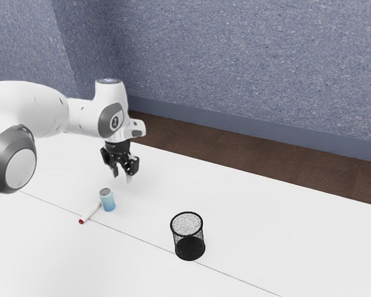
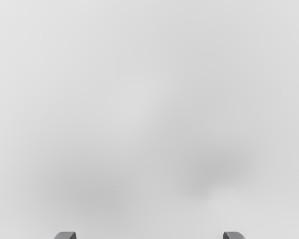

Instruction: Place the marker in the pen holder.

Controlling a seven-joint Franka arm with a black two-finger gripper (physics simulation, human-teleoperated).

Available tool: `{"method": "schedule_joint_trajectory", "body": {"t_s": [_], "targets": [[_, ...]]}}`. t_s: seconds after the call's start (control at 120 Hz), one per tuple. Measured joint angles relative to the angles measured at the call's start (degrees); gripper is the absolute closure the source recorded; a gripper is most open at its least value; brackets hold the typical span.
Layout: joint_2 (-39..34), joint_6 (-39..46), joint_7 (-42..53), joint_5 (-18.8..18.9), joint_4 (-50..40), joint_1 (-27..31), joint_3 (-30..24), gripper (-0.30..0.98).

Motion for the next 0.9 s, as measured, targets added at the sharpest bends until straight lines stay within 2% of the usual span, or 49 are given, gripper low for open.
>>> {"method": "schedule_joint_trajectory", "body": {"t_s": [0.133,0.408,0.9], "targets": [[1.7,2.8,2.0,-0.7,0.0,2.6,0.1,0.37],[0.6,6.1,4.9,-2.5,-3.9,3.2,0.1,0.51],[-2.8,9.5,7.5,-3.2,-11.3,3.0,-0.1,0.53]]}}
